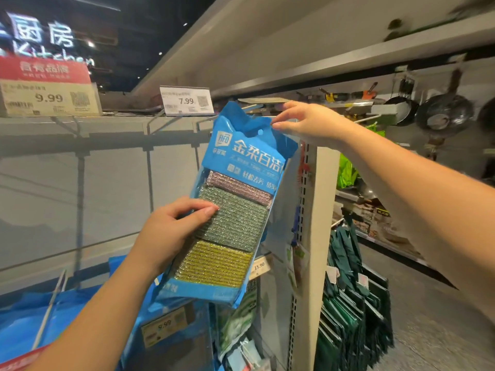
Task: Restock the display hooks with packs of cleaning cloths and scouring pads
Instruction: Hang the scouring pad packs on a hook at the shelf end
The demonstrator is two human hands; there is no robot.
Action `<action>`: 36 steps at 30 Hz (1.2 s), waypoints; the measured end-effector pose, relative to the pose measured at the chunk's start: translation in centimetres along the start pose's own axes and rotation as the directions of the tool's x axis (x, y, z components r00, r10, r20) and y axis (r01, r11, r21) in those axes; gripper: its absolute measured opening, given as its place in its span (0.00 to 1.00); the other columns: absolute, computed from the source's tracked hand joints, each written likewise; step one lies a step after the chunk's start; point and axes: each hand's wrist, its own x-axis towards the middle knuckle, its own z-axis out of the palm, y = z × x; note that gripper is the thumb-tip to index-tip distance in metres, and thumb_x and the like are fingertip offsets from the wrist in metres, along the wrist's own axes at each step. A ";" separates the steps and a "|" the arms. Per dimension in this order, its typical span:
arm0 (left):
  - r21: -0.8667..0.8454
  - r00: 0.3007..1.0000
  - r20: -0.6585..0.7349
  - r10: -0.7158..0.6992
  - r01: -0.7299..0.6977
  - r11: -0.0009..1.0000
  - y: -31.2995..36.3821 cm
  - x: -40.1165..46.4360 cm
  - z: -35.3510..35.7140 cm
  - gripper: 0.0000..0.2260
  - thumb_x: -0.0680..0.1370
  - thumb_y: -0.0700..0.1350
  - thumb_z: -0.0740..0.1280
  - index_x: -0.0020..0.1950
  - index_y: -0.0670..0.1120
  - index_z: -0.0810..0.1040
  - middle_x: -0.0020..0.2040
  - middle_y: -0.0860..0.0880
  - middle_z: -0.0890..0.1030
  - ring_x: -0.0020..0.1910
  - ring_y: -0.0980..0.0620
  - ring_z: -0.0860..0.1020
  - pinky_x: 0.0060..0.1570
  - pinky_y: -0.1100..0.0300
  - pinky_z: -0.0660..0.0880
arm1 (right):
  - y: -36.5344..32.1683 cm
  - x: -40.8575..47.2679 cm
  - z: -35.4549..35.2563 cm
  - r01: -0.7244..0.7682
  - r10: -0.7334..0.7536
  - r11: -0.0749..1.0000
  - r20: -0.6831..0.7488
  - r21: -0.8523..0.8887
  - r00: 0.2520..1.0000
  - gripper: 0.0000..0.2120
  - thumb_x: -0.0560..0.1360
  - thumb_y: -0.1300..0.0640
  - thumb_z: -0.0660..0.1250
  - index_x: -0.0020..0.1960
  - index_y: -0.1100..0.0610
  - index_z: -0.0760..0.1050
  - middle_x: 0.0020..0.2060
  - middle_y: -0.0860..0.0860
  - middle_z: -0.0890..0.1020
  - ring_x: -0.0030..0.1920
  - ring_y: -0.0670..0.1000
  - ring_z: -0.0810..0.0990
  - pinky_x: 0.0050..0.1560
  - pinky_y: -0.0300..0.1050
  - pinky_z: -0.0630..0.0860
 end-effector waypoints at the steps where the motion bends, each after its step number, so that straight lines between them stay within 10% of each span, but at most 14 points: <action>1: -0.013 1.000 0.005 -0.006 0.006 1.000 0.1 0.2 0.3 0.10 0.74 0.44 0.74 0.40 0.60 0.88 0.46 0.54 0.87 0.45 0.62 0.82 0.51 0.63 0.74 | 0.0 0.0 -0.1 0.002 -0.002 1.000 -0.001 -0.009 1.000 0.17 0.80 0.44 0.63 0.65 0.49 0.79 0.72 0.47 0.71 0.68 0.49 0.71 0.62 0.43 0.68; 6: -0.089 1.000 -0.018 -0.007 0.006 0.996 -0.3 1.0 1.1 0.04 0.67 0.52 0.74 0.41 0.59 0.88 0.47 0.53 0.87 0.48 0.59 0.82 0.53 0.61 0.75 | 0.4 0.3 0.0 -0.011 0.012 0.998 -0.014 0.054 1.000 0.18 0.80 0.42 0.63 0.63 0.50 0.80 0.64 0.45 0.77 0.59 0.45 0.74 0.55 0.41 0.72; 10: -0.107 0.998 0.067 0.010 -0.003 0.994 -1.2 1.5 1.8 0.13 0.75 0.40 0.73 0.45 0.60 0.87 0.47 0.54 0.86 0.48 0.57 0.81 0.51 0.65 0.76 | 0.3 1.6 0.8 0.020 -0.025 0.999 -0.107 -0.046 0.994 0.15 0.80 0.46 0.64 0.57 0.53 0.83 0.61 0.48 0.76 0.59 0.49 0.75 0.52 0.44 0.74; 16: 0.155 0.995 -0.004 0.097 -0.096 0.983 -2.5 1.5 4.4 0.19 0.78 0.46 0.73 0.62 0.60 0.69 0.63 0.62 0.72 0.57 0.68 0.75 0.60 0.59 0.69 | 0.2 4.1 2.8 -0.114 0.059 0.977 -0.288 -0.180 0.956 0.16 0.80 0.42 0.62 0.56 0.50 0.84 0.60 0.49 0.76 0.66 0.55 0.69 0.62 0.54 0.64; 22: -0.022 0.998 -0.055 0.003 -0.004 1.000 -2.5 2.3 6.2 0.34 0.70 0.56 0.76 0.67 0.59 0.59 0.68 0.48 0.73 0.63 0.50 0.78 0.67 0.43 0.73 | 0.4 4.5 3.8 -0.184 0.091 0.963 -0.406 -0.197 0.909 0.15 0.80 0.45 0.60 0.55 0.48 0.83 0.61 0.49 0.77 0.66 0.56 0.68 0.62 0.53 0.62; 30: -0.137 0.994 -0.110 0.007 -0.022 0.990 -3.0 3.3 7.3 0.24 0.79 0.42 0.72 0.67 0.54 0.62 0.61 0.53 0.78 0.52 0.57 0.83 0.50 0.58 0.81 | 0.0 5.2 4.0 -0.192 0.092 0.967 -0.474 -0.167 0.876 0.15 0.80 0.46 0.60 0.53 0.49 0.84 0.58 0.48 0.78 0.65 0.55 0.68 0.62 0.53 0.61; 36: -0.174 0.991 -0.134 -0.024 0.001 0.985 -3.1 4.0 7.9 0.22 0.79 0.43 0.72 0.65 0.55 0.64 0.60 0.54 0.79 0.54 0.51 0.83 0.56 0.42 0.81 | -0.2 5.7 4.3 -0.218 0.076 0.949 -0.506 -0.227 0.859 0.15 0.80 0.46 0.60 0.54 0.49 0.84 0.57 0.48 0.78 0.63 0.55 0.68 0.59 0.52 0.61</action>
